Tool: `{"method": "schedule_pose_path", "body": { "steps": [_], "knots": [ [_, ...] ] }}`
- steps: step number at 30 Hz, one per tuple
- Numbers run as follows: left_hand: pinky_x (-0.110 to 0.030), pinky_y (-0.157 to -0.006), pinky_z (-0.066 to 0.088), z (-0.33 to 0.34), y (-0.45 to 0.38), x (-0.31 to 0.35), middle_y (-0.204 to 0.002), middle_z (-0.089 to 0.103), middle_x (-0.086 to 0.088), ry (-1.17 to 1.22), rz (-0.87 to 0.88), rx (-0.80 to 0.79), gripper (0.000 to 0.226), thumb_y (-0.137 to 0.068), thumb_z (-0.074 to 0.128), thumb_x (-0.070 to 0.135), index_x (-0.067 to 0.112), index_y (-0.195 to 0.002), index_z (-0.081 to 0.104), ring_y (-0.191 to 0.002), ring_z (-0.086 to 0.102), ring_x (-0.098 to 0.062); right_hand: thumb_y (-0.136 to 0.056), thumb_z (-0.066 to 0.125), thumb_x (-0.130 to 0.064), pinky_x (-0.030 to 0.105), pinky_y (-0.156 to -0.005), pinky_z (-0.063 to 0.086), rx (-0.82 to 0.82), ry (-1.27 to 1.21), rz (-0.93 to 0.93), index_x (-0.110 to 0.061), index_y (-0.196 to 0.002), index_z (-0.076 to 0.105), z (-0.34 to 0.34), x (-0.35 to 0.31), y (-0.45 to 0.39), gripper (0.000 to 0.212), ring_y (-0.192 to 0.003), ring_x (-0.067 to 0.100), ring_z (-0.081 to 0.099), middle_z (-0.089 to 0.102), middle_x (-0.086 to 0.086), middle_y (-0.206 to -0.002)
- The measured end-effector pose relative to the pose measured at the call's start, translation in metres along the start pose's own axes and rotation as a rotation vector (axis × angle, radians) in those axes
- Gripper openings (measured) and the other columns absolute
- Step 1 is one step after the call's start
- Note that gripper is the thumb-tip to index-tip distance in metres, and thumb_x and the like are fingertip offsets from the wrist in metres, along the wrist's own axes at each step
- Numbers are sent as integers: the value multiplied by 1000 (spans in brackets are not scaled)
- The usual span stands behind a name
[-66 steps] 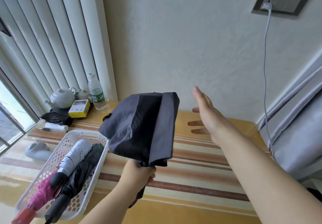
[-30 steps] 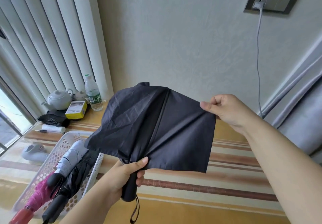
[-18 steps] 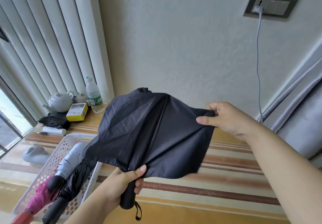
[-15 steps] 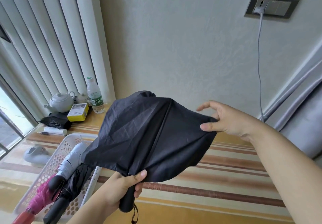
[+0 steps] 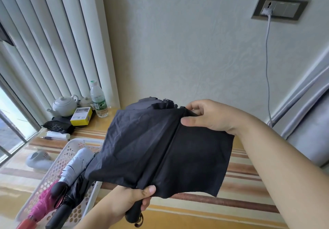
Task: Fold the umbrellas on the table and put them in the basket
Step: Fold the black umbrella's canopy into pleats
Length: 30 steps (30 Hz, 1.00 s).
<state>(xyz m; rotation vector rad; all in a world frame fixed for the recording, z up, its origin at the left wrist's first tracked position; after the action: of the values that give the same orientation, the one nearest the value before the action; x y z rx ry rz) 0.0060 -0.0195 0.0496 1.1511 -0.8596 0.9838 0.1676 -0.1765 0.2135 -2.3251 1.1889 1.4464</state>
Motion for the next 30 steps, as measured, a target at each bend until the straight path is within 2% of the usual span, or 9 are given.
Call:
{"method": "schedule_pose_path", "body": {
  "steps": [7,10,14,18,21,23,25,28,30],
  "knots": [
    [-22,-57,41,2,-3,2,-45,48,-8,-56,-32,20,37,-54,77,35,9,-43,53,-47,45,-17,-82,75,-26,23,-69,53,201,-19,-133,-17,-84,68,4,-8,-7,11,-68,6,68,75,-4,-76],
    [-22,-56,41,1,-5,1,-45,47,-8,-52,-45,52,38,-51,76,35,8,-43,52,-47,45,-16,-80,77,-27,9,-55,42,321,71,-179,-24,-77,65,8,-11,-7,13,-57,-5,60,70,-14,-64],
    [-21,-52,41,-1,-8,-2,-46,45,-10,-5,-39,92,39,-47,77,32,5,-45,50,-44,43,-16,-73,81,-37,3,-68,36,426,283,-279,-35,-96,55,3,-17,1,35,-79,-4,52,58,-18,-89],
    [-21,-51,41,0,-11,-1,-46,45,-10,39,-20,85,35,-47,77,28,6,-46,50,-44,42,-17,-82,74,-35,-3,-75,30,337,399,-315,-30,-85,62,10,-26,1,13,-89,-5,47,51,-16,-94],
    [-22,-56,42,-3,-12,-2,-45,45,-10,39,18,81,38,-50,77,31,7,-44,49,-45,41,-17,-85,70,-37,13,-68,46,207,289,-218,-17,-78,65,9,-20,0,21,-72,1,60,64,-4,-79],
    [-24,-62,44,-7,-11,-4,-44,45,-10,37,24,81,42,-51,76,35,5,-43,47,-47,42,-17,-85,68,-42,23,-72,52,80,353,-75,-26,-82,68,7,-12,3,17,-77,6,67,71,-9,-81],
    [-22,-59,42,-13,-10,-7,-44,45,-10,49,12,82,45,-50,77,37,5,-43,47,-48,43,-18,-86,67,-44,14,-65,48,-7,479,46,-33,-75,65,2,-2,9,15,-71,0,65,70,-17,-76],
    [-20,-56,40,-19,-8,-15,-46,45,-10,37,-7,81,53,-46,83,43,5,-44,46,-50,43,-19,-88,65,-42,24,-64,44,-12,587,91,-27,-72,66,-10,0,13,22,-71,10,62,71,-7,-79],
    [-21,-55,39,-20,-9,-18,-46,44,-10,49,0,88,61,-41,87,51,5,-44,46,-49,42,-19,-88,65,-41,21,-72,43,63,505,48,-24,-79,70,-19,0,14,19,-84,12,63,70,-4,-91]
  ]
}}
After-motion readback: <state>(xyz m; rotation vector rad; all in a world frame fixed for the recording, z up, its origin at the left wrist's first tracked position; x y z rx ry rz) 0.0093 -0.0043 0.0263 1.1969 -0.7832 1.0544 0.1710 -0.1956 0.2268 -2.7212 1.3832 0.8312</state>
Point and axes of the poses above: each hand's wrist, its own y-axis away from the middle knuckle, its own z-axis out of the palm, x = y × z, the point moved 4 cm from there along -y, towards the middle knuckle
